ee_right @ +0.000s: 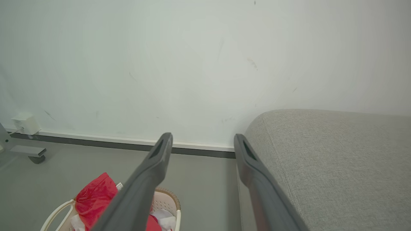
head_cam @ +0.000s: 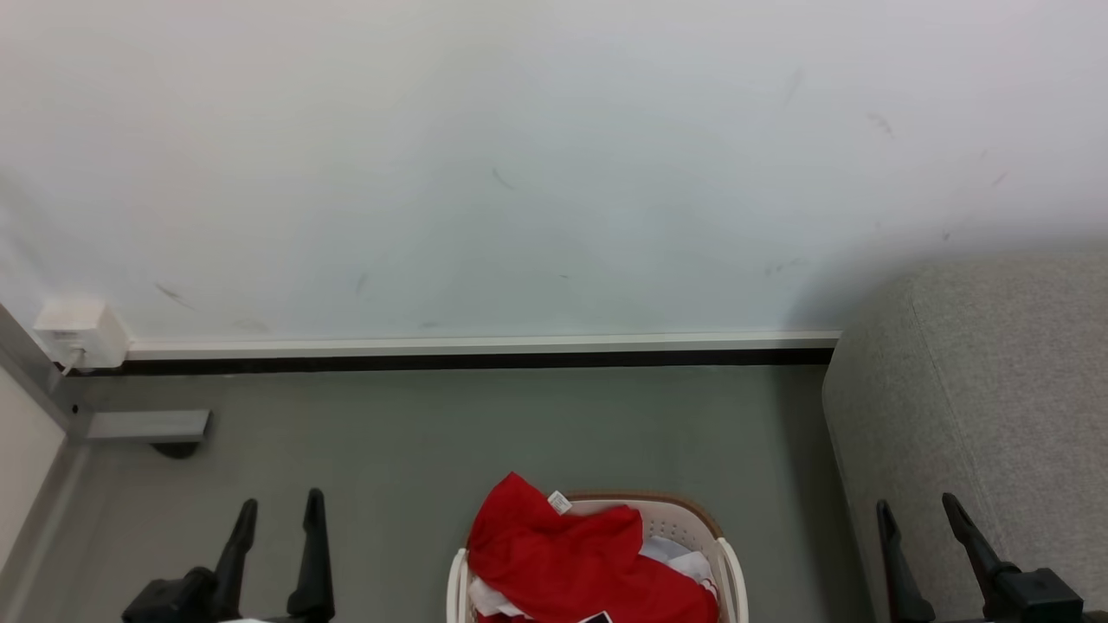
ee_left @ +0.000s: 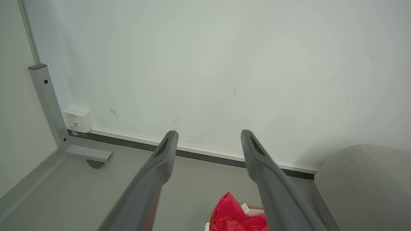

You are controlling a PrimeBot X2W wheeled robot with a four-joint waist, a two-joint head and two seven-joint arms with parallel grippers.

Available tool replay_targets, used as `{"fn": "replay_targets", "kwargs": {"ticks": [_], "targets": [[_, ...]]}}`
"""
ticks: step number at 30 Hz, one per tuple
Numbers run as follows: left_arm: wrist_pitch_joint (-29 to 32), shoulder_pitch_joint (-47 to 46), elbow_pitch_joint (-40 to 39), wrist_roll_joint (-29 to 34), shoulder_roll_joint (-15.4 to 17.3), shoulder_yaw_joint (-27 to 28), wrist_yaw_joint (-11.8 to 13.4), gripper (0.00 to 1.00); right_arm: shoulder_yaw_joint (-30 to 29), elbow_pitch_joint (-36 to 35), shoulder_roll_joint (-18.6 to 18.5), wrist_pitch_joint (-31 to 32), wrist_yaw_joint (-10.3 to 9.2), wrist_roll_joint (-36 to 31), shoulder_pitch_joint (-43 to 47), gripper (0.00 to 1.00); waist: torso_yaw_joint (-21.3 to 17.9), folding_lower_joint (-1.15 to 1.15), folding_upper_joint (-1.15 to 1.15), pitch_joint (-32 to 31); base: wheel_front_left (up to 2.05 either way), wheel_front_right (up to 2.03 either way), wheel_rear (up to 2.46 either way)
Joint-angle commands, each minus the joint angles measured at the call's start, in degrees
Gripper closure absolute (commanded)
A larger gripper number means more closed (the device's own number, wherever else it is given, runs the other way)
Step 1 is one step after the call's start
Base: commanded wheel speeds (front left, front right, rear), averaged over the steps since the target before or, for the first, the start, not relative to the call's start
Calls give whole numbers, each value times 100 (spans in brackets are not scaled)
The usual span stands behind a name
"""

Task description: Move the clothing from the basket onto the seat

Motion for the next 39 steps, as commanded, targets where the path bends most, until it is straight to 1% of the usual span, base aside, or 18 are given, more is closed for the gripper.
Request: {"fn": "replay_targets", "kwargs": {"ticks": [1, 8, 17, 26, 39], "targets": [[-64, 46, -1, 197, 49, 7, 20, 0, 20, -2, -20, -56, -10, -121, -27, 0, -5, 0, 0, -4, 0, 0, 0], [-127, 73, 32, 486, 50, 29, 26, 0, 70, -1, -22, -118, -11, -361, -14, 0, -1, 0, 0, -17, 0, 0, 0], [-217, 130, 87, 804, 50, 93, 29, 0, 147, 66, -25, -215, -12, -302, -17, 0, -4, 0, 0, -58, 0, 0, 0], [-208, 156, 137, 741, 48, 176, 4, 0, 124, 101, -24, -208, -12, -17, -33, 0, -39, 0, 0, -56, 0, 0, 0], [-208, 173, 135, 697, 48, 202, 3, 0, 152, 105, -24, -208, -12, -3, -16, 0, -43, 0, 0, -56, 0, 0, 0]]}}
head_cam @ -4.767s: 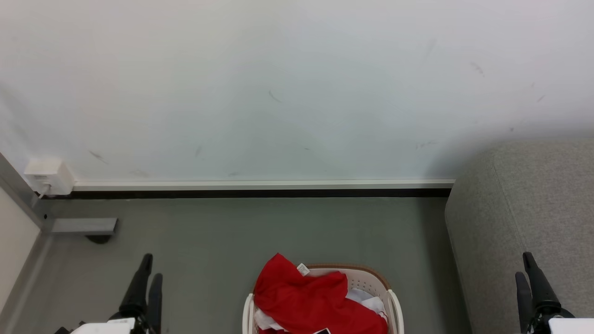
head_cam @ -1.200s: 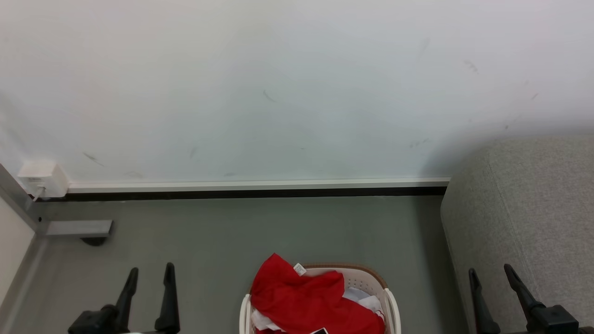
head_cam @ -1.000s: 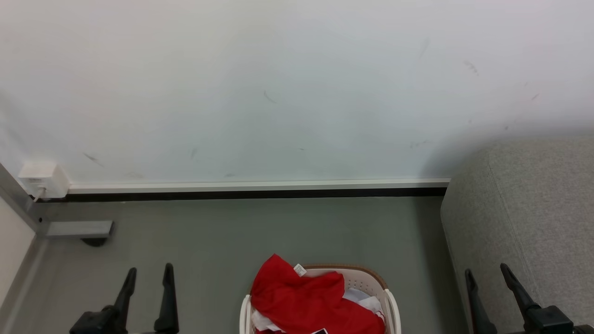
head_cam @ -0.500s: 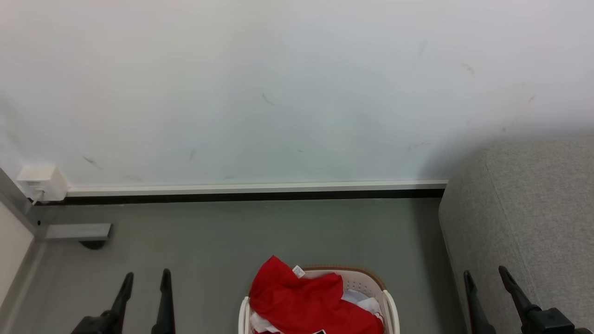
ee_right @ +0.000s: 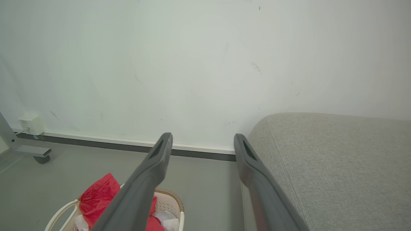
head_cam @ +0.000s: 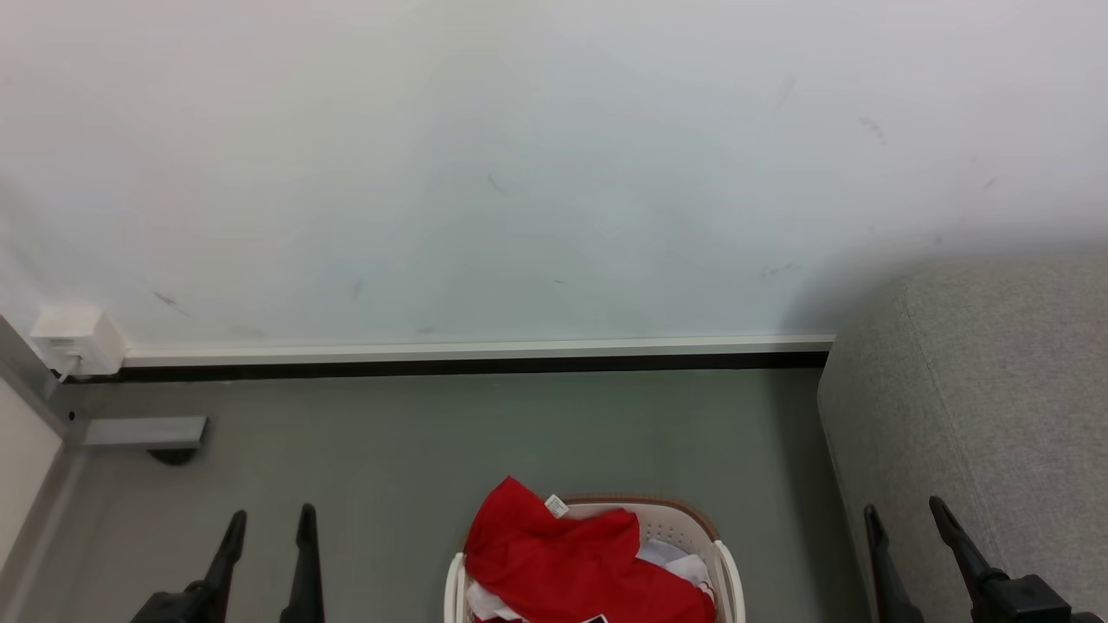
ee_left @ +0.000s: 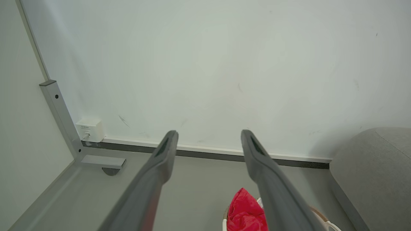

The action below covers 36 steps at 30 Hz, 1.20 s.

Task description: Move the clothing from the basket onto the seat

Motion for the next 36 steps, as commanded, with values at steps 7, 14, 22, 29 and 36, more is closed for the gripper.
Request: {"fn": "replay_targets", "kwargs": {"ticks": [7, 14, 22, 29, 36], "targets": [[-4, 48, -47, 12, 39, 24, -4, 0, 50, -11, -21, -22, -12, 48, -59, 0, -45, 0, 0, 80, 0, 0, 0], [-4, -68, -131, -35, 38, -31, 0, 0, 111, -100, -20, -21, -12, 88, -132, 0, -249, 0, 0, 288, 0, 0, 0], [-4, -416, -207, -31, 36, -223, -89, 0, 118, -298, -19, -20, -12, 91, -336, 0, -542, 0, 0, 796, 0, 0, 0], [-4, -1018, -63, 95, 37, -703, -280, 0, 218, -531, -17, -17, -12, 176, -750, 0, -818, 0, 0, 1410, 0, 0, 0], [-3, -1824, 538, 41, 164, -1629, -364, 0, 320, -744, -19, -10, -12, 315, -1153, 0, -1094, 0, 0, 2125, 0, 0, 0]]}}
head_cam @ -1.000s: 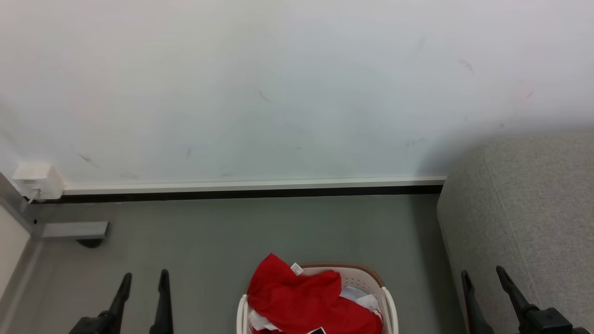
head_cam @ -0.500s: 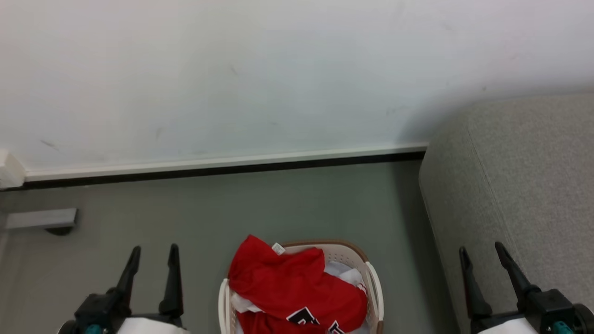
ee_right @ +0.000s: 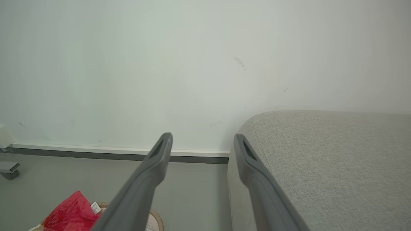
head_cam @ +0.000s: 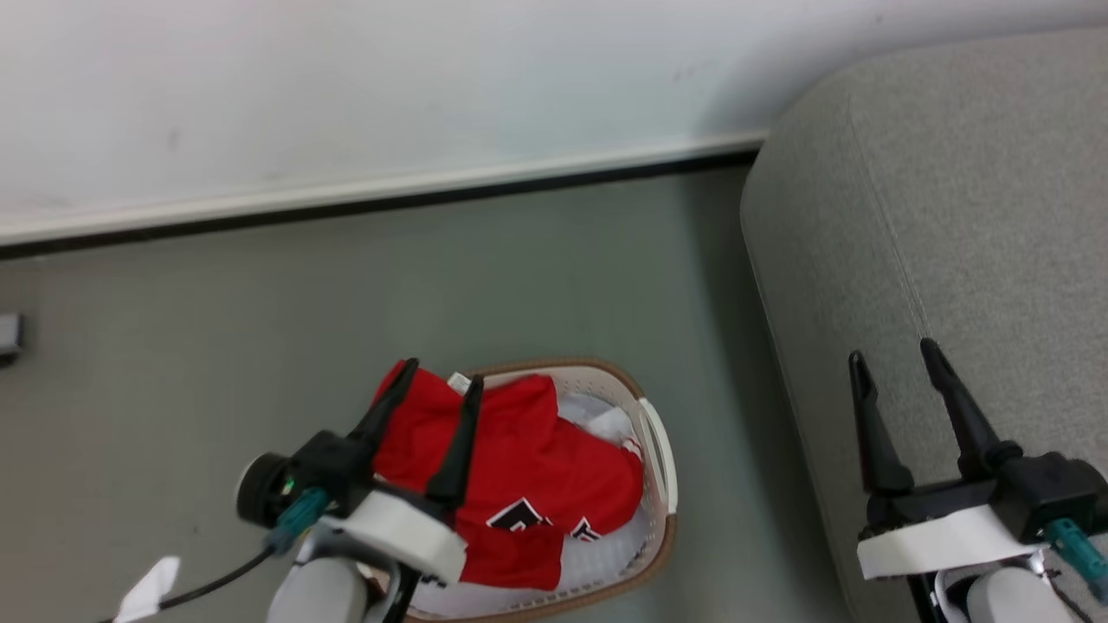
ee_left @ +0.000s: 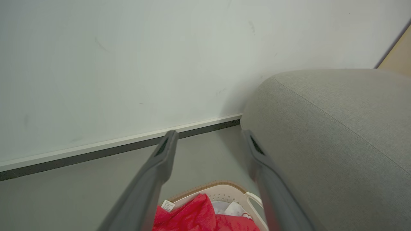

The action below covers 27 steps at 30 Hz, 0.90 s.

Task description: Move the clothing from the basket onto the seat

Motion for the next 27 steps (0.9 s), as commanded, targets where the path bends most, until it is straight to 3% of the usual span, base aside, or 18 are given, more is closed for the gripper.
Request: {"fn": "replay_targets", "kwargs": {"ticks": [1, 10, 19, 22, 27], "targets": [[-3, -224, 161, -98, 87, -196, -13, 0, -48, -62, -17, 3, -12, 63, -140, 0, -210, -1, 0, 419, 0, 0, 0], [18, -1502, 1549, -610, 513, -1868, -5, 0, -36, -411, -13, 4, -12, 225, -552, 0, -338, -1, 0, 1437, 0, 0, 0], [346, -2540, 2580, -1524, 1038, -3592, -6, 0, -39, -656, -14, 4, -12, 272, -865, 0, -336, -1, 0, 2084, 0, 0, 0], [477, -2776, 2856, -1749, 1182, -3920, -6, 0, -37, -689, -15, 4, -12, 280, -932, 0, -322, -1, 0, 2172, 0, 0, 0], [492, -3055, 3358, -1976, 1257, -4003, -6, 0, -3, -729, -14, 4, -12, 293, -954, 0, -293, -1, 0, 2245, 0, 0, 0]]}}
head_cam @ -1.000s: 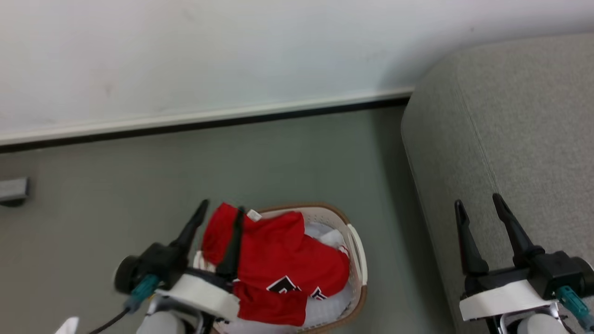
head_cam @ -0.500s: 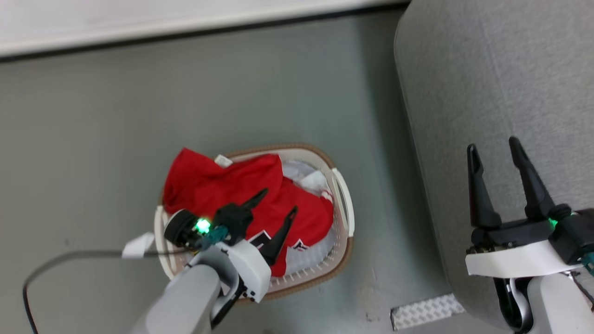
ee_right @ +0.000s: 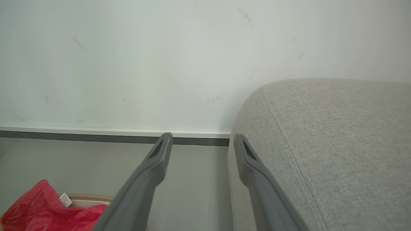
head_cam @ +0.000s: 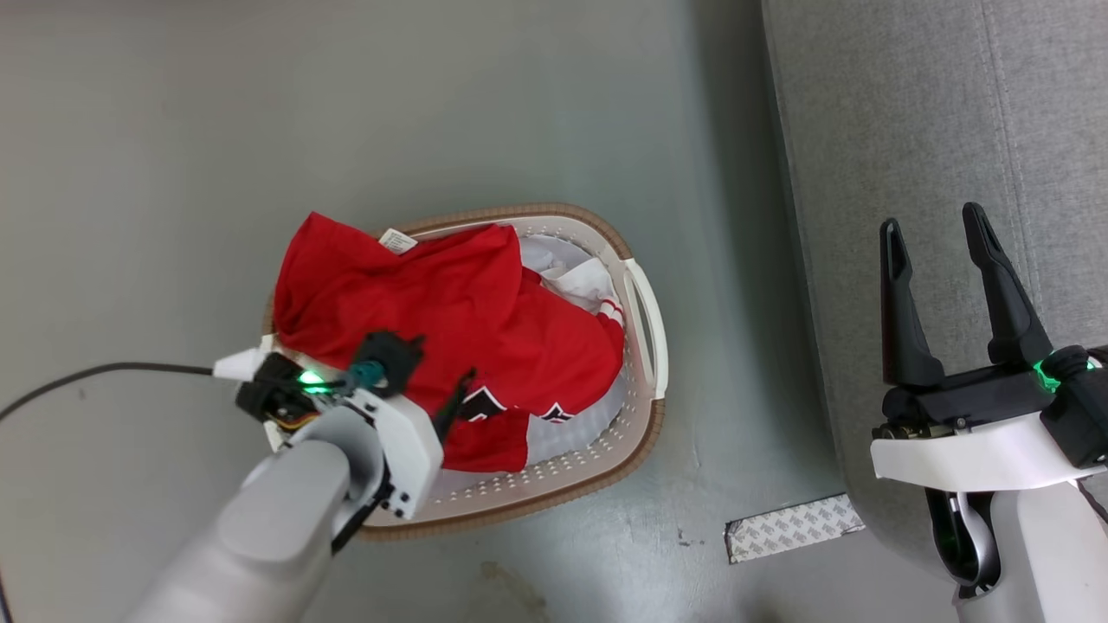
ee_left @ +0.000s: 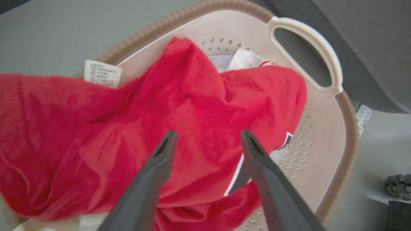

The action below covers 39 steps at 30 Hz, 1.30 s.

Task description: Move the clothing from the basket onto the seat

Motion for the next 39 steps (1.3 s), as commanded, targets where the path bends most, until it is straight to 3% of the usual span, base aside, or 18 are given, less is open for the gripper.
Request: {"fn": "replay_targets", "kwargs": {"ticks": [1, 14, 29, 30, 31, 33, 34, 39], "targets": [[-40, -100, 141, -62, 22, -11, 9, 0, 9, -27, -11, 4, -12, 32, -48, 0, 11, -1, 0, 25, 0, 0, 0], [76, -527, 767, -548, -241, -225, 9, 0, 108, -144, -10, 4, -12, 14, -178, 0, 24, -1, 0, 470, 0, 0, 0], [444, -1301, 1266, -785, -278, -568, 9, 0, 200, -343, -9, 4, -12, 173, -521, 0, -174, -1, 0, 1351, 0, 0, 0], [456, -1326, 1291, -806, -281, -585, 9, 14, 203, -352, -9, 4, -12, 182, -529, 0, -185, -1, 0, 1389, 0, 0, 0], [453, -1350, 1318, -816, -286, -606, 9, 38, 201, -364, -10, 4, -12, 190, -539, 0, -192, -1, 0, 1418, 0, 0, 0], [492, -1347, 1374, -912, -315, -624, 9, 68, 185, -364, -11, 4, -12, 217, -576, 0, -215, -1, 0, 1461, 0, 0, 0], [516, -1321, 1387, -964, -328, -655, 9, 100, 161, -354, -12, 4, -12, 231, -595, 0, -225, -1, 0, 1471, 0, 0, 0], [442, -1220, 1317, -1120, -349, -817, 8, 100, 107, -289, -10, 4, -12, 214, -611, 0, -208, -1, 0, 1427, 0, 0, 0]]}}
